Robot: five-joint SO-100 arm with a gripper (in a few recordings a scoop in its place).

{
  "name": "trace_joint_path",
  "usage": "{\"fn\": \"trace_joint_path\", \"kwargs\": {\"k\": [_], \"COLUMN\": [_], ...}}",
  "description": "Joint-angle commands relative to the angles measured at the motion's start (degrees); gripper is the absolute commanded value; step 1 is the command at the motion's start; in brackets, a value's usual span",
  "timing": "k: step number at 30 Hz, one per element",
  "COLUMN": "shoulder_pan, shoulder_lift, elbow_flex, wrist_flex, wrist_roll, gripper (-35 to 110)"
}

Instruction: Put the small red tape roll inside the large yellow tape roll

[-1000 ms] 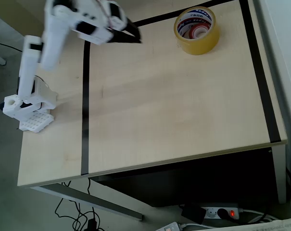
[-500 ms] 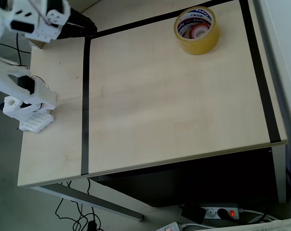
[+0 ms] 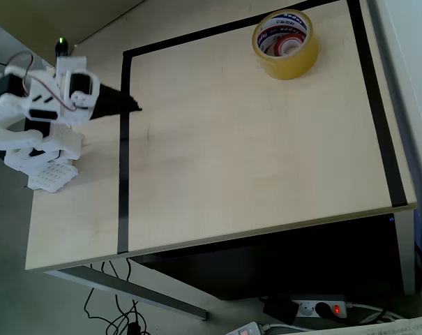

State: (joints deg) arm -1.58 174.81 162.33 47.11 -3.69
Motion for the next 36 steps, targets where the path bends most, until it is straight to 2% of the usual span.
{"fn": "trace_joint_path", "kwargs": {"k": [1, 3, 6, 11, 14, 19, 29, 36], "shoulder_pan": [1.6, 3.5, 5.4, 9.8, 9.1, 10.6, -1.1, -1.3], "shoulder_lift": [16.3, 16.3, 14.8, 16.2, 16.0, 16.2, 16.3, 16.3], "elbow_flex": [10.7, 15.5, 16.3, 16.3, 16.3, 16.3, 16.3, 16.3], "wrist_flex": [-0.7, -2.5, 1.7, 17.1, 23.8, 23.8, 24.1, 24.1], "wrist_roll": [-0.2, -0.2, -0.1, -0.1, 0.3, 2.1, 4.2, 4.2], "gripper": [0, 0, 0, 0, 0, 0, 0, 0]}}
